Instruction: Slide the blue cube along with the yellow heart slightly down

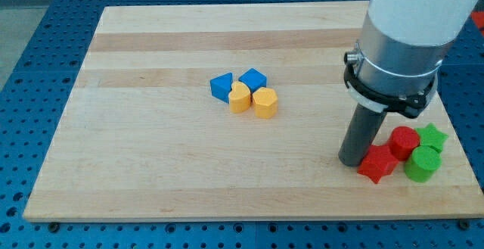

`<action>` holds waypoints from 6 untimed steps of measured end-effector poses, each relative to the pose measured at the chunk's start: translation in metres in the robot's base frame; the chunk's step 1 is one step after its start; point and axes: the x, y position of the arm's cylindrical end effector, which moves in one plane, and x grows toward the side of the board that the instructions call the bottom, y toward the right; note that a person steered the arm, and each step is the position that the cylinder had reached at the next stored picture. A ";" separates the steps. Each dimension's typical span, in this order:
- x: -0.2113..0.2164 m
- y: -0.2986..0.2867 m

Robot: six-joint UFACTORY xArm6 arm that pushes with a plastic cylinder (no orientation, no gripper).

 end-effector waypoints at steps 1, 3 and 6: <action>-0.003 0.012; -0.061 -0.061; -0.103 -0.027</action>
